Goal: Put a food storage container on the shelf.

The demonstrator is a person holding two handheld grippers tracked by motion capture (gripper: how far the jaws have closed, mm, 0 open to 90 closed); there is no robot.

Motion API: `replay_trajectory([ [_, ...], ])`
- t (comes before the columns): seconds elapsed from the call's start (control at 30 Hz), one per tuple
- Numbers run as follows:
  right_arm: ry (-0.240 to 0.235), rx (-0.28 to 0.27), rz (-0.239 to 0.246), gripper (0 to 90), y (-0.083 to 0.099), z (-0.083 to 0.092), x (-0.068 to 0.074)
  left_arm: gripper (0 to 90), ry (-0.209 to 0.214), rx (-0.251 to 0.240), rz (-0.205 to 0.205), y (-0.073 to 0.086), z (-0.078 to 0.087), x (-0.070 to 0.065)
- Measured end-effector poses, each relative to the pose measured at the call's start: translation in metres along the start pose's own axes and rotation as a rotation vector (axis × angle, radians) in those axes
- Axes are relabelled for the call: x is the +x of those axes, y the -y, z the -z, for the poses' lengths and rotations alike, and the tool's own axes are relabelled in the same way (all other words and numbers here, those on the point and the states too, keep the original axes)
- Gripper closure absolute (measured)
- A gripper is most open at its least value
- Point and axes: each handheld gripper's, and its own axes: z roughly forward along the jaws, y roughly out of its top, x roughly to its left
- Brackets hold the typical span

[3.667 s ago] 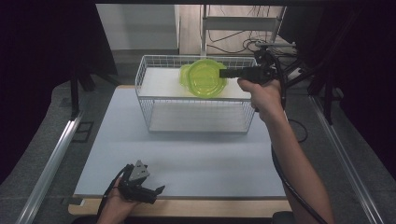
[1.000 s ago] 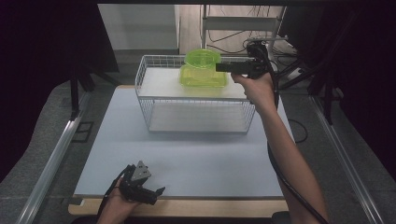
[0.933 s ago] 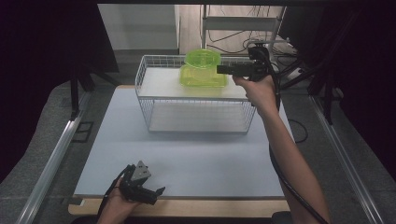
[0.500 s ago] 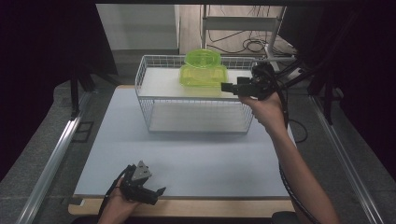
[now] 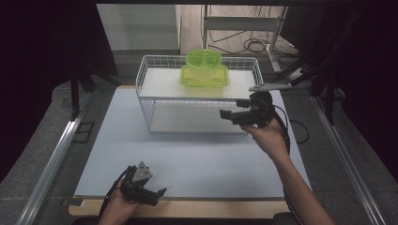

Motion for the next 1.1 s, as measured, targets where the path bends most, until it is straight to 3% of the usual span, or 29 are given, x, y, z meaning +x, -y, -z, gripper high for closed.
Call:
replay_trajectory([
  [0.3,0.023,0.036,0.010,10.3,0.048,-0.001,0.007,1.3,-0.001,0.002,-0.007,0.000,-0.001,-0.001],
  [0.87,0.069,0.095,0.123,4.3,0.131,-0.015,0.013,1.4,-0.002,0.004,-0.014,0.000,-0.002,-0.001],
  [1.1,0.103,0.194,0.112,3.9,0.175,-0.030,0.004,1.4,-0.003,0.006,-0.024,0.000,-0.002,-0.002],
])
